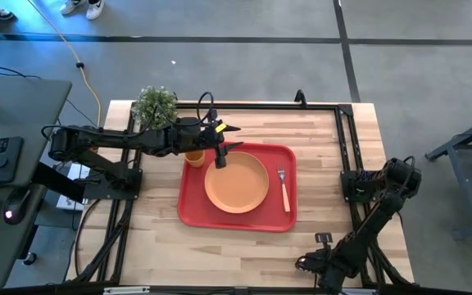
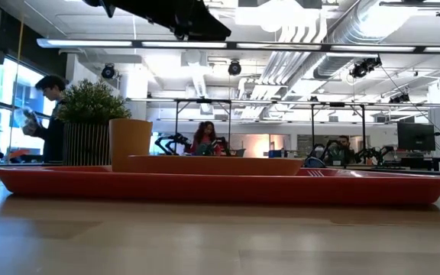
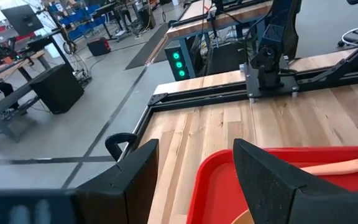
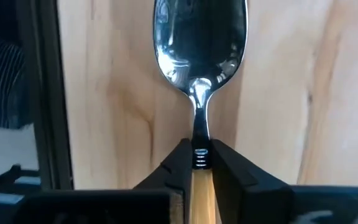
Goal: Pick and place plate/cup/fork/spoon on tray
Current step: Put the orange spoon on the red table tray to the left of the orange fork
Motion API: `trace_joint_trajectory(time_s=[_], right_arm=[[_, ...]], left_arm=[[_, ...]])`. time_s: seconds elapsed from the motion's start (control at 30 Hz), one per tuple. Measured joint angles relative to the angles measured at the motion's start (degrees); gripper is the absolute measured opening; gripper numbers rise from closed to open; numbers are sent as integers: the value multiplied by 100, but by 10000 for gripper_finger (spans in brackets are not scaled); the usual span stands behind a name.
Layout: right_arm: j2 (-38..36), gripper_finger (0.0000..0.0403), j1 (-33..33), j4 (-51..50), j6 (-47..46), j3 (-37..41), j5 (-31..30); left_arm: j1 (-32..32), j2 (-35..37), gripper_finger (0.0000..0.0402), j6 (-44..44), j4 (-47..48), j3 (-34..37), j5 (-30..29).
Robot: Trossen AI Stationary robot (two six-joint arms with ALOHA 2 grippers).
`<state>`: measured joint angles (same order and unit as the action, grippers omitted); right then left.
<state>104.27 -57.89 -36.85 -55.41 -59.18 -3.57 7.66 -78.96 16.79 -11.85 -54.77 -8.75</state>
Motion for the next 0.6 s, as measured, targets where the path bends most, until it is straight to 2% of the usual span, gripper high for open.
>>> trace_joint_trajectory(time_s=[0.13, 0.27, 0.47, 0.6], right_arm=[[-113, 20, 3, -146, -129, 17, -441], [-472, 18, 44, -604, -462, 67, -1478], [-1208, 20, 88, -1590, -1874, 41, -2628], [-1556, 20, 351, -2156, -2684, 33, -2846]], left_arm=[[0, 0, 195, 151, -9, -2, -1], [3, 0, 195, 182, -117, 0, 0], [4, 0, 195, 188, -184, 0, 0], [6, 0, 195, 191, -183, -1, 0]])
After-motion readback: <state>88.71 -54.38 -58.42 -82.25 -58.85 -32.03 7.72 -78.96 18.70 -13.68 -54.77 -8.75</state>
